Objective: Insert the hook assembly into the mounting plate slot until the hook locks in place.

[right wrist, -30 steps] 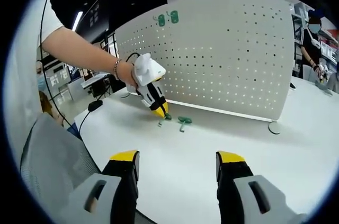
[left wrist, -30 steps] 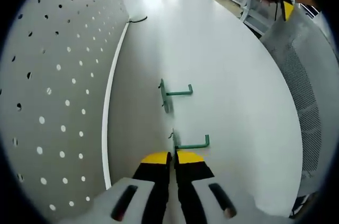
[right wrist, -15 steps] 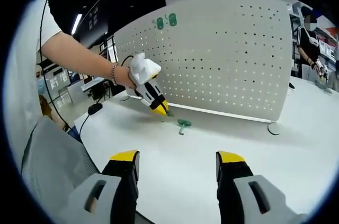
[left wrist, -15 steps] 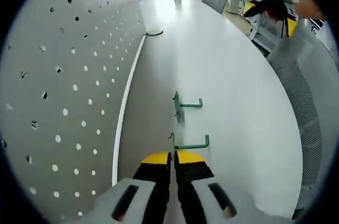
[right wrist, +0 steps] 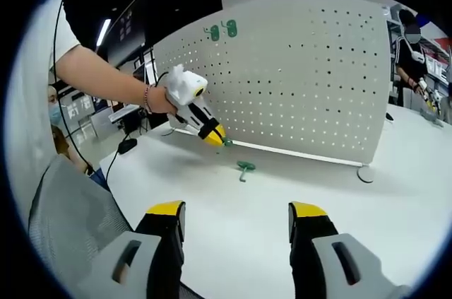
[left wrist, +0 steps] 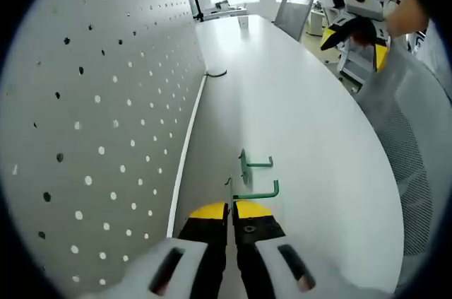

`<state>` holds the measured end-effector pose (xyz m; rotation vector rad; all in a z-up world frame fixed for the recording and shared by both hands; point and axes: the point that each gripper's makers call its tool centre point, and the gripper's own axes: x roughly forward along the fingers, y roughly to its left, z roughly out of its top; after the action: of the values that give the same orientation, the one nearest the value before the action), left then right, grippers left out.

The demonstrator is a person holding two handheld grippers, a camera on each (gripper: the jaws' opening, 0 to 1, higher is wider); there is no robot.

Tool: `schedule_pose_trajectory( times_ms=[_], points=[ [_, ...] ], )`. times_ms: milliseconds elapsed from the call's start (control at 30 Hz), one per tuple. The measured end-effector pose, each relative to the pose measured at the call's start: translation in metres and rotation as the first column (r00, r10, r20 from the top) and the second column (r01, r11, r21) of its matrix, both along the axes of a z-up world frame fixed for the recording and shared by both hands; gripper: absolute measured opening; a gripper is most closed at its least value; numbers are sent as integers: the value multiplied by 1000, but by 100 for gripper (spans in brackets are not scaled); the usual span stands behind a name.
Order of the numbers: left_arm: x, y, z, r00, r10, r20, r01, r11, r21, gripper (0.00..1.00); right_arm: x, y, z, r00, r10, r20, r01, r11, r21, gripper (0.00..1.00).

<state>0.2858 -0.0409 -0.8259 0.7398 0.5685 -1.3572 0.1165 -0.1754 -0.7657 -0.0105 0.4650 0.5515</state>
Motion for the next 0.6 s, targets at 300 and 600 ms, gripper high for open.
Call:
schedule_pose_trajectory(
  times_ms=[300, 600],
  points=[
    [0, -4, 19, 998, 54, 13, -53, 994, -94, 2, 1, 0, 2, 1000, -2, 11, 2, 1000, 5, 58],
    [-13, -2, 30, 994, 104, 44, -95, 981, -170, 2, 5, -3, 13, 998, -28, 47, 26, 999, 45, 56]
  ],
)
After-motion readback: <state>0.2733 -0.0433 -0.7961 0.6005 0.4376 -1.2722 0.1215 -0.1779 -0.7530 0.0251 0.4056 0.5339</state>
